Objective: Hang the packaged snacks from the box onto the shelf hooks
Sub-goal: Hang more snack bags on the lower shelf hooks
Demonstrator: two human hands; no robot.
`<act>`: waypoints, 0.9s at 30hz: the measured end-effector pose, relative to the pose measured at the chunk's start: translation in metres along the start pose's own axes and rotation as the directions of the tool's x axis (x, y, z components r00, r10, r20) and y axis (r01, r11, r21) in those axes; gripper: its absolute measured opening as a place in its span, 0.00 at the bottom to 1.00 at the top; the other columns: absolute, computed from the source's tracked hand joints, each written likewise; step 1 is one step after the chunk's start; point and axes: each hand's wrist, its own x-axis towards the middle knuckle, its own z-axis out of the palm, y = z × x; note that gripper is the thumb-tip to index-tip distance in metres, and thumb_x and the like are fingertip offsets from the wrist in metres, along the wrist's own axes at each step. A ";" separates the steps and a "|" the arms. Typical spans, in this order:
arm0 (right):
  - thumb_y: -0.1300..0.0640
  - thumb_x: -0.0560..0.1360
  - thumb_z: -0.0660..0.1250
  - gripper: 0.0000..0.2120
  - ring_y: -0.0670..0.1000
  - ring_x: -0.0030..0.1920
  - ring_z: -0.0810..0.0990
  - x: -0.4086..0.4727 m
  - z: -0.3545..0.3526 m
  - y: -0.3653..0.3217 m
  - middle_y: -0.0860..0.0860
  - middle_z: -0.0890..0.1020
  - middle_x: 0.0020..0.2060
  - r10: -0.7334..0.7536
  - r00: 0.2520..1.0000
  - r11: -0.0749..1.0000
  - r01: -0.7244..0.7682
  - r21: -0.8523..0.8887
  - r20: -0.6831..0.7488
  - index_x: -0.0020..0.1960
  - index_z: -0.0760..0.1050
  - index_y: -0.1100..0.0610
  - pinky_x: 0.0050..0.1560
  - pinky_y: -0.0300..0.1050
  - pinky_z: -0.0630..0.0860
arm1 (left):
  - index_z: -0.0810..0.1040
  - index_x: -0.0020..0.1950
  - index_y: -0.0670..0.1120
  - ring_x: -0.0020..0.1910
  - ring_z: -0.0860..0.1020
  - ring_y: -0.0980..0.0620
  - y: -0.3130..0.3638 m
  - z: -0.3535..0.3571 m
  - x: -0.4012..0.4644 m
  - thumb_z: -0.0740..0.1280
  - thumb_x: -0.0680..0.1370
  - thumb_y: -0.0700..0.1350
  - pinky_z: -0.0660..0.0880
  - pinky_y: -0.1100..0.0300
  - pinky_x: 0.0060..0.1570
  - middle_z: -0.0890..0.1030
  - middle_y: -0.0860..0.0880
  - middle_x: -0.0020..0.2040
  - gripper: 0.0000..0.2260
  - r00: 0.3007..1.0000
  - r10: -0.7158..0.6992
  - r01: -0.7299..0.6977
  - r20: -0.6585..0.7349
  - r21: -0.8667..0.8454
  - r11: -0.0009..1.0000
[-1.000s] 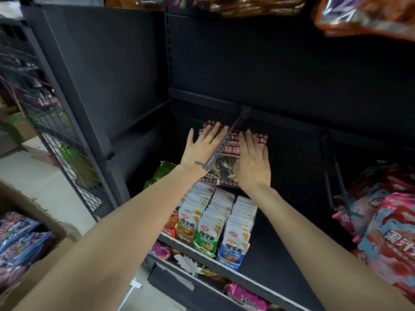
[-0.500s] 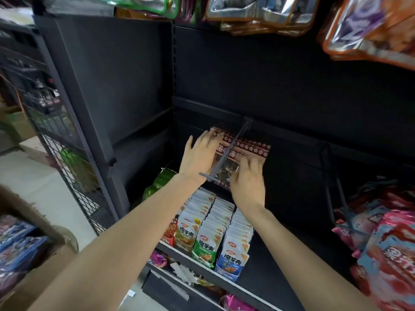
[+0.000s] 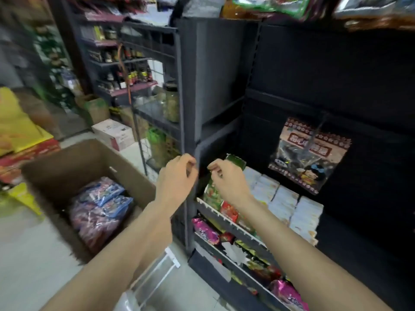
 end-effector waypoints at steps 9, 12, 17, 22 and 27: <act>0.63 0.77 0.59 0.13 0.53 0.56 0.78 0.024 0.130 -0.118 0.55 0.81 0.55 -0.203 0.892 0.978 0.168 0.120 0.404 0.58 0.78 0.59 0.56 0.39 0.69 | 0.73 0.61 0.37 0.61 0.73 0.41 -0.169 -0.071 -0.061 0.63 0.77 0.39 0.66 0.54 0.57 0.76 0.38 0.60 0.14 0.819 -0.566 0.554 0.092 0.126 0.823; 0.61 0.77 0.61 0.17 0.58 0.61 0.74 0.051 0.178 -0.135 0.59 0.77 0.60 -0.201 0.822 0.976 0.213 0.040 0.533 0.64 0.73 0.60 0.60 0.46 0.69 | 0.70 0.62 0.34 0.62 0.71 0.38 -0.209 -0.074 -0.056 0.62 0.76 0.41 0.66 0.53 0.58 0.74 0.35 0.61 0.17 0.739 -0.654 0.606 0.163 0.262 0.751; 0.57 0.77 0.63 0.24 0.61 0.66 0.69 0.107 0.252 -0.141 0.62 0.68 0.66 -0.130 0.701 0.972 0.230 -0.051 0.701 0.71 0.62 0.62 0.64 0.50 0.67 | 0.73 0.60 0.38 0.61 0.73 0.38 -0.272 -0.061 -0.027 0.62 0.75 0.42 0.70 0.53 0.58 0.75 0.37 0.61 0.15 0.640 -0.741 0.653 0.203 0.365 0.664; 0.55 0.77 0.64 0.31 0.62 0.70 0.63 0.146 0.316 -0.134 0.62 0.62 0.71 -0.034 0.633 0.966 0.219 -0.137 0.774 0.75 0.55 0.60 0.69 0.50 0.62 | 0.52 0.73 0.35 0.70 0.61 0.37 -0.299 -0.028 -0.002 0.59 0.78 0.39 0.63 0.49 0.69 0.58 0.35 0.71 0.27 0.340 -0.905 0.783 0.255 0.457 0.422; 0.53 0.79 0.59 0.30 0.63 0.72 0.61 0.162 0.370 -0.119 0.64 0.61 0.72 0.161 0.562 0.967 0.073 -0.242 0.812 0.76 0.53 0.61 0.70 0.48 0.60 | 0.41 0.77 0.43 0.72 0.58 0.34 -0.332 -0.010 0.007 0.62 0.78 0.41 0.61 0.49 0.69 0.49 0.32 0.74 0.35 0.157 -0.956 0.871 0.247 0.421 0.252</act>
